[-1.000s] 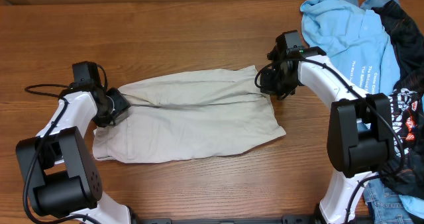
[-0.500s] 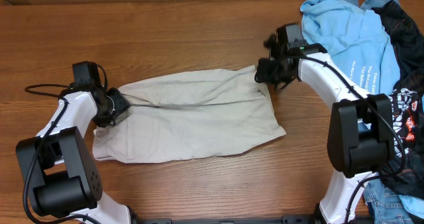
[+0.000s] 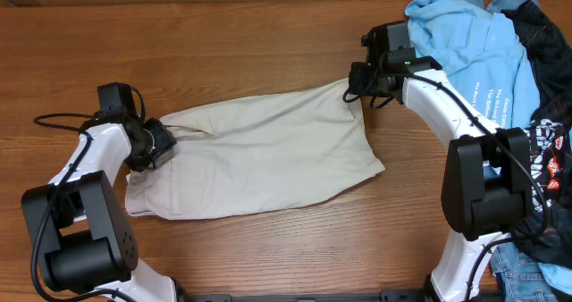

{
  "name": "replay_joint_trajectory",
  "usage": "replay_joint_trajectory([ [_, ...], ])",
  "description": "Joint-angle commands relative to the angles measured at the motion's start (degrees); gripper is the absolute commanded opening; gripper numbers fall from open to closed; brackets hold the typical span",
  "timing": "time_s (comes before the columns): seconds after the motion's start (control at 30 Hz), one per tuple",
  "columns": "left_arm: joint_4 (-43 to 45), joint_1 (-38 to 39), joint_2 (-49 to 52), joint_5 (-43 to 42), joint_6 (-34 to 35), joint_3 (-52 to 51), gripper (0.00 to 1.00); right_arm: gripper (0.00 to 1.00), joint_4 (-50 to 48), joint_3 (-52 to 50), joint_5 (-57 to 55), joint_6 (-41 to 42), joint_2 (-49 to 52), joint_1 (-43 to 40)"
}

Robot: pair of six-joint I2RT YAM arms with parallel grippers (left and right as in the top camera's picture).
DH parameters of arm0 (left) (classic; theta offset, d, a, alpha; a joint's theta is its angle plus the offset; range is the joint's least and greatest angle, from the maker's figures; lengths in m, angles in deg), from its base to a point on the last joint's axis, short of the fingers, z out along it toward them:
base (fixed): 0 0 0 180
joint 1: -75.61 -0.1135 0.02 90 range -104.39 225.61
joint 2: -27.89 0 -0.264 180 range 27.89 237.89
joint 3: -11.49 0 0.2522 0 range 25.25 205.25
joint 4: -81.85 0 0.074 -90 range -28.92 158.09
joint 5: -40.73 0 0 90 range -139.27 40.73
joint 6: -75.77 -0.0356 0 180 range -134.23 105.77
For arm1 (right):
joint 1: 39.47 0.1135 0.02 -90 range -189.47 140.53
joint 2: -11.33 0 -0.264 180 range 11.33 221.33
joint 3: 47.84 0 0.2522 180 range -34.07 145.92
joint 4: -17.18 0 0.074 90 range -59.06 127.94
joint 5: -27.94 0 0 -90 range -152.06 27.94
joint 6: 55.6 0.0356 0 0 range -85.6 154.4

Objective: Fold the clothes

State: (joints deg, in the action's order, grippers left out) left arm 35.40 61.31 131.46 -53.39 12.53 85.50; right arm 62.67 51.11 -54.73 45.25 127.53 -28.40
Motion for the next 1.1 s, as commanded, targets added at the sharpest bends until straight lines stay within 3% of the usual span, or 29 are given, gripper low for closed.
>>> replay_joint_trajectory([
  [0.0, -0.48, -2.12, 3.91, 5.57, -1.09, -3.08, 0.60, 0.04, -0.42, 1.27, -6.78, 3.10, 0.90, 0.11],
  [0.17, -0.52, -2.12, 3.91, 5.57, -1.07, -3.08, 0.61, 0.04, -0.42, 1.25, -8.98, 5.75, 3.50, 0.07],
  [0.3, -0.50, -2.12, 3.91, 5.57, -1.07, -3.08, 0.63, 0.27, -1.22, 1.25, -9.01, 5.73, 3.56, 0.07],
  [0.6, -2.29, -2.29, 3.52, 5.70, -3.06, -1.42, 0.59, 0.35, 3.17, 3.82, -11.96, 5.70, -2.73, -0.28],
  [0.9, -14.71, -2.27, -1.88, 5.68, -6.64, 12.44, 0.73, 0.40, 16.65, 4.57, -13.40, 5.73, -16.24, -0.42],
  [1.07, -22.64, -2.27, -6.01, 4.48, -6.64, 19.47, 0.98, 0.40, 25.22, 4.44, -13.22, 5.73, -17.07, -0.42],
])
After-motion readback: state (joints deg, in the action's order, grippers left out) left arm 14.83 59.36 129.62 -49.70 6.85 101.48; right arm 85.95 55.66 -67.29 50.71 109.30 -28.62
